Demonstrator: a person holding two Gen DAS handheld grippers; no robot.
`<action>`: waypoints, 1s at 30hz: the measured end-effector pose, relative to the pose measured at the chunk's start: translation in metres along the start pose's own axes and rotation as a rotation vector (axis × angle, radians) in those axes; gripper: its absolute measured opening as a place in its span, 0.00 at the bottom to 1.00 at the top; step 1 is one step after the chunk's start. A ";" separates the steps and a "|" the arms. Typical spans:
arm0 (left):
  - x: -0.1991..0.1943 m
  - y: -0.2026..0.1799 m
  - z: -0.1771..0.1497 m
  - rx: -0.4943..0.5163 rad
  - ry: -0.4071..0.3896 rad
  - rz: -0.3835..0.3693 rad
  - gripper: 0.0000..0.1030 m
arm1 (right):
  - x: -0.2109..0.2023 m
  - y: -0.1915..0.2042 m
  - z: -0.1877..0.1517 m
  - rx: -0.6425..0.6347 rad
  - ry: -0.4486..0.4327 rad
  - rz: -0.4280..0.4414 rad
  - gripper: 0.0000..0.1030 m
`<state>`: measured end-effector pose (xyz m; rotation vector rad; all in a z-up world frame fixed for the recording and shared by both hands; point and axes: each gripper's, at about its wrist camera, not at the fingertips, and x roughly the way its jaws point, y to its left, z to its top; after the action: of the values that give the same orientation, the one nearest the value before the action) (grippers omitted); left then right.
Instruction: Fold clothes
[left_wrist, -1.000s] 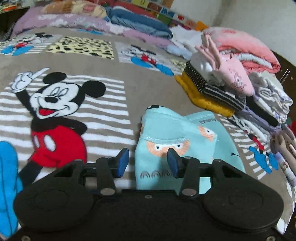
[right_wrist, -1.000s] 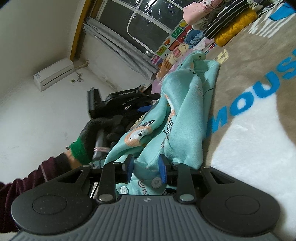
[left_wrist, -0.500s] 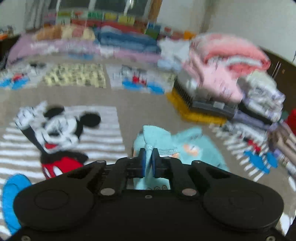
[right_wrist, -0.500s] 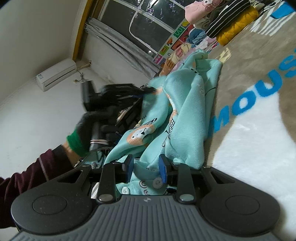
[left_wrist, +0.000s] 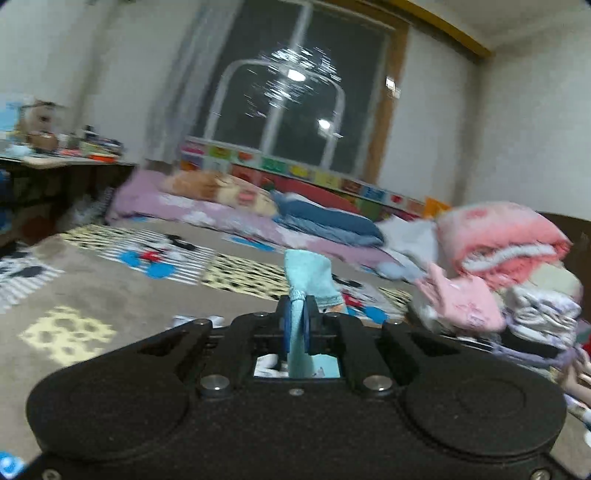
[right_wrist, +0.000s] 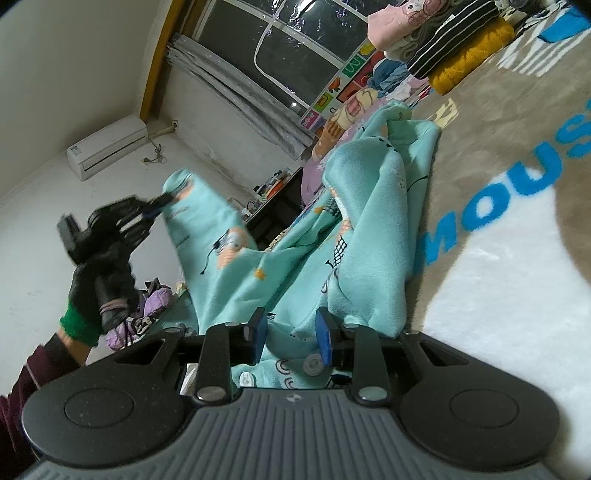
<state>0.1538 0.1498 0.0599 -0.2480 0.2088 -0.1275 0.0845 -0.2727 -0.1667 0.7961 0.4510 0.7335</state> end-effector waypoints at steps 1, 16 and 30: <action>-0.006 0.006 -0.001 -0.016 -0.011 0.016 0.04 | 0.000 0.000 0.000 -0.001 0.000 -0.001 0.28; -0.058 0.100 -0.051 -0.246 -0.064 0.223 0.04 | 0.002 -0.002 0.001 -0.005 -0.003 -0.012 0.26; -0.061 0.165 -0.083 -0.352 0.040 0.350 0.04 | 0.005 0.001 0.002 -0.018 0.010 -0.054 0.23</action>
<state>0.0927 0.2983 -0.0500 -0.5542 0.3110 0.2543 0.0884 -0.2694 -0.1653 0.7611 0.4728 0.6909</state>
